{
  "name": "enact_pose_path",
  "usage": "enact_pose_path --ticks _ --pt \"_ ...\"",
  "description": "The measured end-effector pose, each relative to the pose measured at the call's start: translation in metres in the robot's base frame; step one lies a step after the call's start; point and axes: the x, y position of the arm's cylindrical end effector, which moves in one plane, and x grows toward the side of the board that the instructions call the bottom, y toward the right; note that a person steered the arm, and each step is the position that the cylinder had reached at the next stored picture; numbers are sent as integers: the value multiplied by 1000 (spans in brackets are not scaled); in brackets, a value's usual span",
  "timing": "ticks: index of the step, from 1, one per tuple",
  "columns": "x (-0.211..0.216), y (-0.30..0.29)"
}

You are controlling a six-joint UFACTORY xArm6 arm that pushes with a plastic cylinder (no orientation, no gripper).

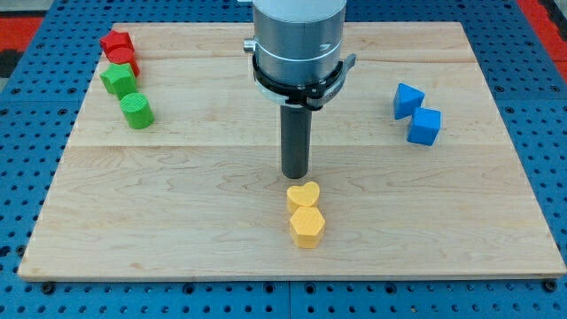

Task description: Bring the red circle near to the right side of the green circle

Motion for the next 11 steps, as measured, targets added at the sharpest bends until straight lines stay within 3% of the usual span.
enact_pose_path --ticks 3,6,7,9,10,11 --pt "-8 -33" --pt "-12 -19" --pt "-21 -76" --pt "-222 -113" --pt "-258 -245" --pt "-293 -301"
